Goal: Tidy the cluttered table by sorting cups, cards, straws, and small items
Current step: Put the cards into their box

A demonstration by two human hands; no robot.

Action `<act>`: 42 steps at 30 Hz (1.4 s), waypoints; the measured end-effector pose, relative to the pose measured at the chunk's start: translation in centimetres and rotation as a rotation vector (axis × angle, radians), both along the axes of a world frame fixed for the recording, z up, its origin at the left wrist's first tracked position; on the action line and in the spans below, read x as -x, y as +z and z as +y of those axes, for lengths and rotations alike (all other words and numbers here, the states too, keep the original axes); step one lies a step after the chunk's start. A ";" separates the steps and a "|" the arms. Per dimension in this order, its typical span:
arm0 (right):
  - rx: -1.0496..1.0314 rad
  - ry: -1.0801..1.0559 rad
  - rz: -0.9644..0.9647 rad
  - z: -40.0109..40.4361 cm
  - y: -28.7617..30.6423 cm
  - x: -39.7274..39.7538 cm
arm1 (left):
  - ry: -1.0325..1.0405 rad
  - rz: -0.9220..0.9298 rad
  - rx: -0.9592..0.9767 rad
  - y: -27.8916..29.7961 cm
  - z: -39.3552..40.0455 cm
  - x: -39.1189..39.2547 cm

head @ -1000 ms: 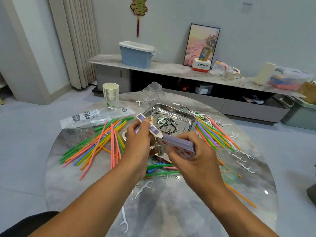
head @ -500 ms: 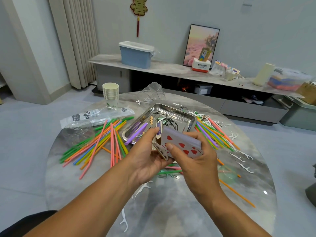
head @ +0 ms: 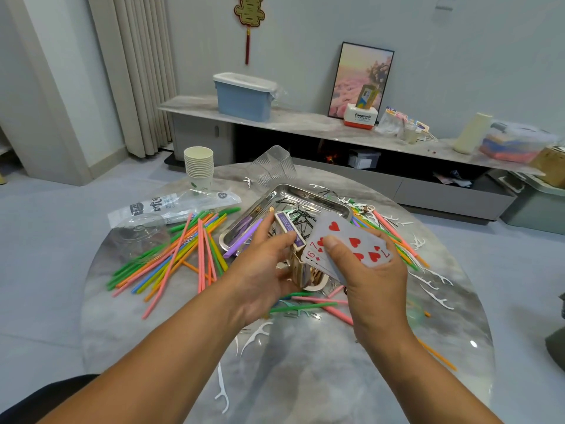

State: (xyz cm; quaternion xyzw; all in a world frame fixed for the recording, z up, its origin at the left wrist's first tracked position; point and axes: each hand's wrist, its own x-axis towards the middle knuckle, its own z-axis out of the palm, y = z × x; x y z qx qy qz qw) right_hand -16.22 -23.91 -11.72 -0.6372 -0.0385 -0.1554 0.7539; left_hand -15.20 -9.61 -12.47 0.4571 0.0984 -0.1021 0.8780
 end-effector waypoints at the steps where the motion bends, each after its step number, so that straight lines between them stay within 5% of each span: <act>1: -0.005 0.001 0.011 -0.1 0.0 -0.1 | 0.017 -0.018 -0.025 0.0 0.1 -0.1; 12: -0.065 -0.004 0.052 -0.8 0.1 -0.6 | 0.143 -0.162 -0.222 0.0 -0.5 0.2; 19: -0.109 0.035 -0.003 -0.7 0.3 -0.2 | 0.041 0.044 0.279 -0.1 -1.2 0.6; 25: 0.049 -0.027 -0.187 -0.6 -0.1 0.4 | 0.007 0.087 0.502 0.2 -1.1 0.8; 42: 0.631 0.117 -0.456 -2.0 -2.2 -1.4 | 0.087 0.059 0.405 -0.1 -0.5 0.5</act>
